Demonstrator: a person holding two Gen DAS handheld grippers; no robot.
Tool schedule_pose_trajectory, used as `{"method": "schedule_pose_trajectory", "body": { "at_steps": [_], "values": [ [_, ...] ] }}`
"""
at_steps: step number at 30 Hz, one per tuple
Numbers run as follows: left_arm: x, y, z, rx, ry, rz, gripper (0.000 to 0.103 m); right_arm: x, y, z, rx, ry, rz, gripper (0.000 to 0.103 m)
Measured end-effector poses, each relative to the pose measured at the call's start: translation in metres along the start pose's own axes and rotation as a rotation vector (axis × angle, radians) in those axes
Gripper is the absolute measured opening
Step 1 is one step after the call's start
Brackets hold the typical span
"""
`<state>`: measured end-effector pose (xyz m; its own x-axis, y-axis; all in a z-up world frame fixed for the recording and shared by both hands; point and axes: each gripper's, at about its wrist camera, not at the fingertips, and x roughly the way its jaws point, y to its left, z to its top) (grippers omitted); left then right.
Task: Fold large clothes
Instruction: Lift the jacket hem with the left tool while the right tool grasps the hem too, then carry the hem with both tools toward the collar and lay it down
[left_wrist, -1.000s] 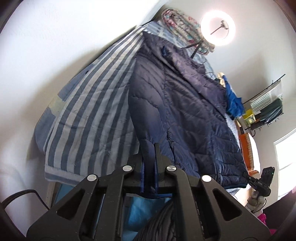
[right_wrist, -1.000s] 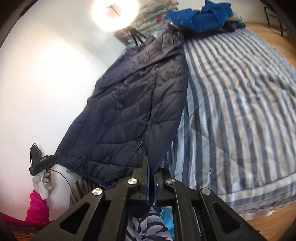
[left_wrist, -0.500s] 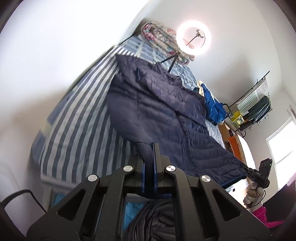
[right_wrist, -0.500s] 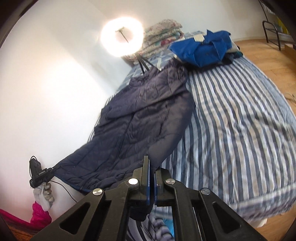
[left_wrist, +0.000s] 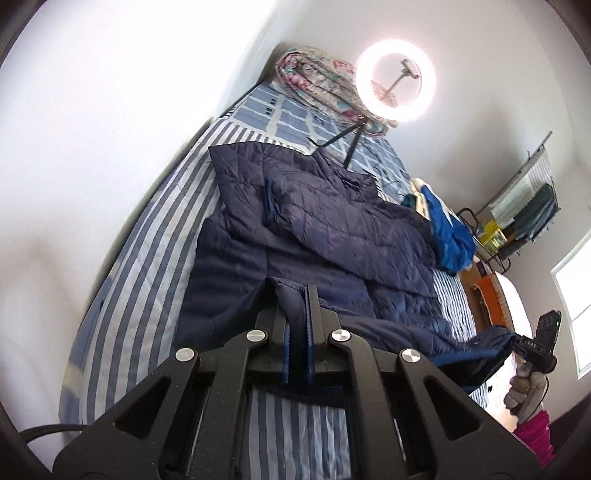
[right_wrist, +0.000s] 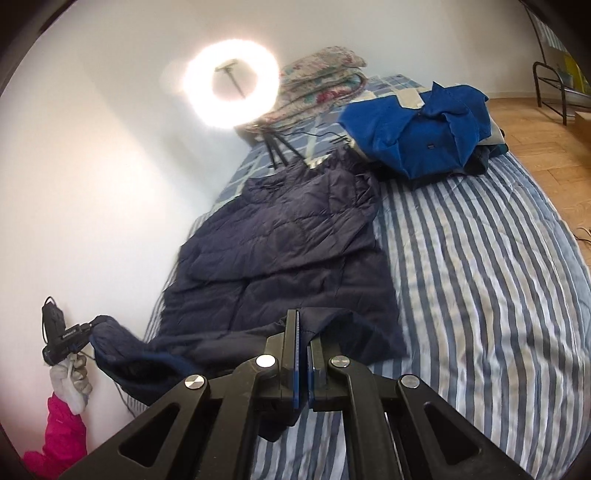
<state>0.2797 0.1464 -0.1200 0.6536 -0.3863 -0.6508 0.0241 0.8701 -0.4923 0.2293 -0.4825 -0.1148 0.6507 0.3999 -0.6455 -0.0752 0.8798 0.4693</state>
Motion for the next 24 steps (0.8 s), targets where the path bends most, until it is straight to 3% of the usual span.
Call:
{"method": "schedule_pose_trajectory", "body": {
  "at_steps": [16, 24],
  "values": [
    [0.131, 0.025, 0.063, -0.041, 0.082, 0.123, 0.004, 0.113, -0.018, 0.081, 0.0, 0.086, -0.165, 0.0],
    [0.184, 0.037, 0.07, -0.042, 0.126, 0.164, 0.004, 0.176, -0.034, 0.09, 0.001, 0.16, -0.252, 0.0]
  ]
}}
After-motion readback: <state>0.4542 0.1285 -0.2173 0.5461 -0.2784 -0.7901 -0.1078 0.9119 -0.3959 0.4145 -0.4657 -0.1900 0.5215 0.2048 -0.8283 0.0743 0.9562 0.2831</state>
